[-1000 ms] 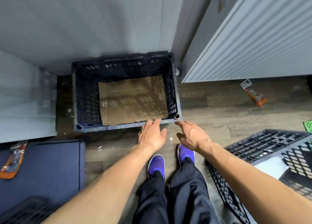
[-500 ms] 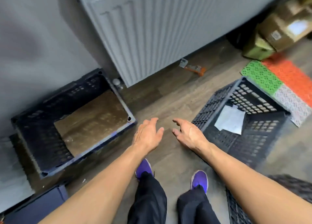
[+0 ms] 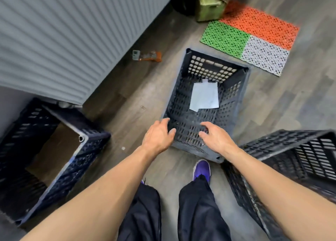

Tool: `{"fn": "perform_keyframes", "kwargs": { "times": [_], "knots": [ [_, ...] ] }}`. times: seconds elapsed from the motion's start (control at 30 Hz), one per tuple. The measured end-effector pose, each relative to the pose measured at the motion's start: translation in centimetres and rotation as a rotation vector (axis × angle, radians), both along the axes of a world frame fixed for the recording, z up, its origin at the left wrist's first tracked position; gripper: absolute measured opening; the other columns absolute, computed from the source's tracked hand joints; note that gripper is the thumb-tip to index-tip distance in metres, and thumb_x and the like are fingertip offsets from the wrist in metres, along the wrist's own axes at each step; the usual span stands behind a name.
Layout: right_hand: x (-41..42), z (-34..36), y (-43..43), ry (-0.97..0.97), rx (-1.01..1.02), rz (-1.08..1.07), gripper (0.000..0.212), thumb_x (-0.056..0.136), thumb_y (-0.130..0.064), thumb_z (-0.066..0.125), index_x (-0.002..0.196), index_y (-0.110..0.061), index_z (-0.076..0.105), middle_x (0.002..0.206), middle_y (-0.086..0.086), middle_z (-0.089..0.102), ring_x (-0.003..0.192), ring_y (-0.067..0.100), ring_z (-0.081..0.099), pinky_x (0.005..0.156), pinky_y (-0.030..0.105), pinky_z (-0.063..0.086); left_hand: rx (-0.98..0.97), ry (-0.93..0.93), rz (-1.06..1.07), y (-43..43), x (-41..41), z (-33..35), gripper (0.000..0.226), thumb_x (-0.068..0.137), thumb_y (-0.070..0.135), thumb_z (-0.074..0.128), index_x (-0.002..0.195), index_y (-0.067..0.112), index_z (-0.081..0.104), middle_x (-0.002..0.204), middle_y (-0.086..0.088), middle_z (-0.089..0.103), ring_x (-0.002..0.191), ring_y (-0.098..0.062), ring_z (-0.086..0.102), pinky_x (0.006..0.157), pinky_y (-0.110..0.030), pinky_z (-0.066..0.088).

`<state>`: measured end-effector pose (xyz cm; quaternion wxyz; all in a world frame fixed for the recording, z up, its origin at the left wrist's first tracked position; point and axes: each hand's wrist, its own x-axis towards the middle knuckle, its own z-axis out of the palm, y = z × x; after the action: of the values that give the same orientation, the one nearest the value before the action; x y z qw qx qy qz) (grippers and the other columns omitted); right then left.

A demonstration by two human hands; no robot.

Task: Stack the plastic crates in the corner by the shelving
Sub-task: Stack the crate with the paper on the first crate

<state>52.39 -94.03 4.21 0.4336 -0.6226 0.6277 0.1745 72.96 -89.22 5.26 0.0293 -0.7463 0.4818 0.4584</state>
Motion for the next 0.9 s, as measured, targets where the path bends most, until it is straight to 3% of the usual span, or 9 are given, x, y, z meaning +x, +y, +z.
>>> {"fn": "perform_keyframes", "kwargs": {
  "times": [0.37,0.7,0.9],
  "knots": [
    [-12.2,-0.6,-3.8,-0.028,0.037,-0.174,0.050,0.097,-0.031,0.049,0.145,-0.021,0.043,0.144,0.007,0.052,0.131,0.028,0.049,0.108,0.039,0.039,0.110,-0.076,0.049,-4.6,-9.0,-1.6,0.058,0.096,0.041,0.047,0.147,0.017,0.035,0.142,-0.019,0.045,0.129,-0.033,0.047,0.107,-0.039,0.037],
    [-12.3,-4.7,-4.1,0.013,0.075,-0.251,0.056,0.099,-0.033,0.048,0.151,-0.020,0.033,0.150,0.006,0.046,0.136,0.027,0.045,0.112,0.040,0.036,0.054,-0.142,0.037,-7.5,-6.4,-5.8,0.059,0.096,0.035,0.047,0.148,0.015,0.030,0.143,-0.020,0.039,0.129,-0.035,0.044,0.107,-0.042,0.035],
    [-11.0,-9.9,-4.1,0.180,0.015,-0.334,0.065,0.099,-0.030,0.048,0.155,-0.013,0.018,0.153,0.014,0.034,0.139,0.035,0.034,0.110,0.047,0.033,-0.038,-0.188,0.073,-9.3,-4.6,-10.9,0.059,0.094,0.030,0.050,0.144,0.006,0.030,0.140,-0.020,0.037,0.129,-0.035,0.038,0.105,-0.043,0.034]
  ]
}}
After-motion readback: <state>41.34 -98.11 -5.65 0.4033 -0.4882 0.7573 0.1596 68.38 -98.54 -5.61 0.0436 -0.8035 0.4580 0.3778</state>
